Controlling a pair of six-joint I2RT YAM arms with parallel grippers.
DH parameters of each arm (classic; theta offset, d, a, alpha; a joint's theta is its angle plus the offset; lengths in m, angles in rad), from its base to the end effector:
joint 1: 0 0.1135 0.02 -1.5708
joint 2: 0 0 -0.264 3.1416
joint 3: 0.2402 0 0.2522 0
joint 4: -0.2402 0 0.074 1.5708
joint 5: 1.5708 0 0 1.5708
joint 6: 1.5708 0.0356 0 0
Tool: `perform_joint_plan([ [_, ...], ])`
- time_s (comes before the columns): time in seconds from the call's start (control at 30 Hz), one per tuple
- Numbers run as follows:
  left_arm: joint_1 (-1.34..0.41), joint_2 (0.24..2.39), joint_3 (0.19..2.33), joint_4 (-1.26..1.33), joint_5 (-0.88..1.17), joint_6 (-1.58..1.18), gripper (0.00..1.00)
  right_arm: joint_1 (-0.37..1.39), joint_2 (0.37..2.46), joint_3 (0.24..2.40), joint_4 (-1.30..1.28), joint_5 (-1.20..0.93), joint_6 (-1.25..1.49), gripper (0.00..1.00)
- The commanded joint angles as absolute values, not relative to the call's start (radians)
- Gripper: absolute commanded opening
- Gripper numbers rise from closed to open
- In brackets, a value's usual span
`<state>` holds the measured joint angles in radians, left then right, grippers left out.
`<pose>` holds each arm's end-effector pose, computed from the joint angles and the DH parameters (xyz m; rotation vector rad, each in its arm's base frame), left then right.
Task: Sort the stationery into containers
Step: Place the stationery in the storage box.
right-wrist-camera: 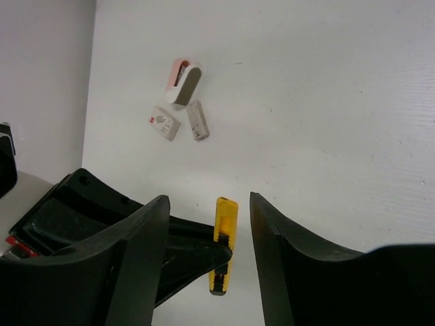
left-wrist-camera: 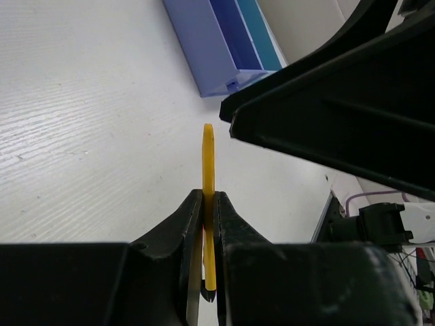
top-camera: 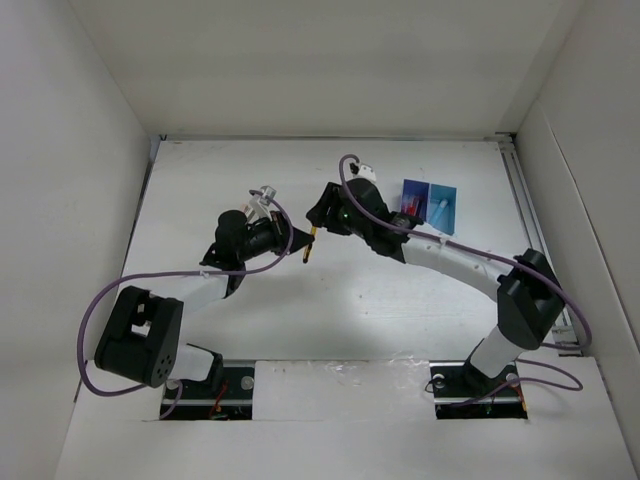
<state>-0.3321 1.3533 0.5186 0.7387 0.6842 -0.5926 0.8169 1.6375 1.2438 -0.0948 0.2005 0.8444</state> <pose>0.2508 -0.1103 0.2203 0.3281 1.7771 -1.2447 0.2673 0.2744 0.2873 0.1594 2.1464 0.8076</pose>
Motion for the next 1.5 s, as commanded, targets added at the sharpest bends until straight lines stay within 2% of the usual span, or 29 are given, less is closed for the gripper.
perform_joint_plan([
  [0.0, -0.336, 1.315, 0.525, 0.804, 0.732, -0.6, 0.0, 0.813, 1.598, 1.236, -0.029, 0.215, 0.838, 0.57],
  [0.37, -0.336, 1.315, 0.515, 0.838, 0.75, -0.609, 0.0, 0.813, 1.727, 1.313, -0.049, 0.147, 0.847, 0.59],
  [0.6, -0.336, 1.315, 0.515, 0.838, 0.729, -0.609, 0.0, 0.831, 1.752, 1.322, -0.058, 0.137, 0.847, 0.4],
  [0.73, -0.336, 1.315, 0.515, 0.838, 0.729, -0.618, 0.0, 0.831, 1.761, 1.322, -0.058, 0.126, 0.847, 0.19],
  [0.77, -0.336, 1.315, 0.515, 0.838, 0.729, -0.618, 0.0, 0.831, 1.761, 1.322, -0.058, 0.126, 0.847, 0.1],
  [0.83, -0.336, 1.324, 0.515, 0.838, 0.729, -0.618, 0.01, 0.831, 1.752, 1.322, -0.067, 0.147, 0.847, 0.02],
  [0.93, -0.336, 1.324, 0.515, 0.848, 0.749, -0.618, 0.19, 0.831, 1.74, 1.322, -0.092, 0.199, 0.847, 0.0],
  [0.97, -0.336, 1.333, 0.515, 0.848, 0.761, -0.618, 0.34, 0.831, 1.73, 1.322, -0.092, 0.212, 0.847, 0.0],
  [1.1, -0.336, 1.333, 0.515, 0.873, 0.781, -0.627, 0.56, 0.808, 1.706, 1.313, -0.115, 0.242, 0.847, 0.0],
  [1.23, -0.336, 1.313, 0.506, 0.893, 0.781, -0.627, 0.66, 0.756, 1.663, 1.281, -0.133, 0.261, 0.847, 0.0],
  [1.47, -0.336, 1.263, 0.479, 0.923, 0.81, -0.647, 0.74, 0.625, 1.562, 1.239, -0.242, 0.423, 0.838, 0.0],
])
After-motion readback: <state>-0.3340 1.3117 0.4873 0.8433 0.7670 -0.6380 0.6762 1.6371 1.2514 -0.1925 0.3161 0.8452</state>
